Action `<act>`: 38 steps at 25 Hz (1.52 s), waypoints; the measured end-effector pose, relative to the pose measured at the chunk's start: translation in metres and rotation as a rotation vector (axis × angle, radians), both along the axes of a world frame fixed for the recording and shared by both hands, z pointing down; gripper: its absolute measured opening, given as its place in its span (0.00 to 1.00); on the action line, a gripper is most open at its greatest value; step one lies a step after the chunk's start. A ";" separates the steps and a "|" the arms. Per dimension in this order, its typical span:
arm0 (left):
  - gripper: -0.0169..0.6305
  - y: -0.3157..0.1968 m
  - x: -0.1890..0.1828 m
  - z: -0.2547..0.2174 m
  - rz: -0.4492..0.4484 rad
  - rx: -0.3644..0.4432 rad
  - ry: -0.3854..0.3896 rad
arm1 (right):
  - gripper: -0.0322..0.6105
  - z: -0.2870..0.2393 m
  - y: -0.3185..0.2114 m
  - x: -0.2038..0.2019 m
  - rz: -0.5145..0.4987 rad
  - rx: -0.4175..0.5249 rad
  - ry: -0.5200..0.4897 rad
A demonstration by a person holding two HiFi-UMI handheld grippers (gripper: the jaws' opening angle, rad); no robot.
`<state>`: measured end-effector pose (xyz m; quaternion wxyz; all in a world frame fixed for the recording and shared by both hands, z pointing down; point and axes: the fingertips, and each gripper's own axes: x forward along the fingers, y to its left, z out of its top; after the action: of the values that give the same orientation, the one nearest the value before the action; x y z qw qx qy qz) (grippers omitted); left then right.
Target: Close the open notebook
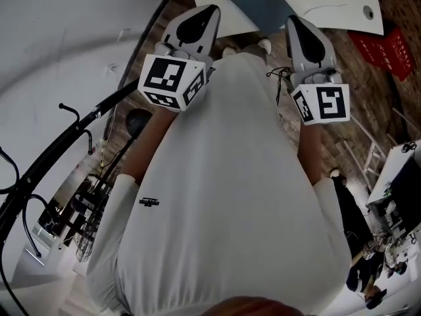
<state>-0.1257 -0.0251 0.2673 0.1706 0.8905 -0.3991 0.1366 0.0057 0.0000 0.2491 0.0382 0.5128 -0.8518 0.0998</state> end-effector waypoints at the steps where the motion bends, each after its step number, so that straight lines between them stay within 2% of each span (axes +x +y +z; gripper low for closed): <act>1: 0.04 0.000 -0.001 0.001 -0.002 -0.003 -0.004 | 0.07 0.003 0.000 -0.004 -0.011 -0.005 -0.001; 10: 0.04 -0.013 -0.011 0.001 -0.035 -0.003 0.007 | 0.07 0.000 -0.017 -0.021 -0.015 -0.001 -0.013; 19: 0.04 -0.025 -0.012 0.000 -0.060 -0.012 0.026 | 0.07 0.002 -0.029 -0.020 -0.006 -0.015 0.002; 38: 0.04 -0.017 -0.009 0.004 -0.052 -0.020 0.038 | 0.07 0.005 -0.026 -0.015 0.028 -0.021 0.007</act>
<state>-0.1342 -0.0425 0.2708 0.1906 0.8805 -0.4174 0.1190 -0.0097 -0.0262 0.2542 0.0451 0.5247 -0.8433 0.1073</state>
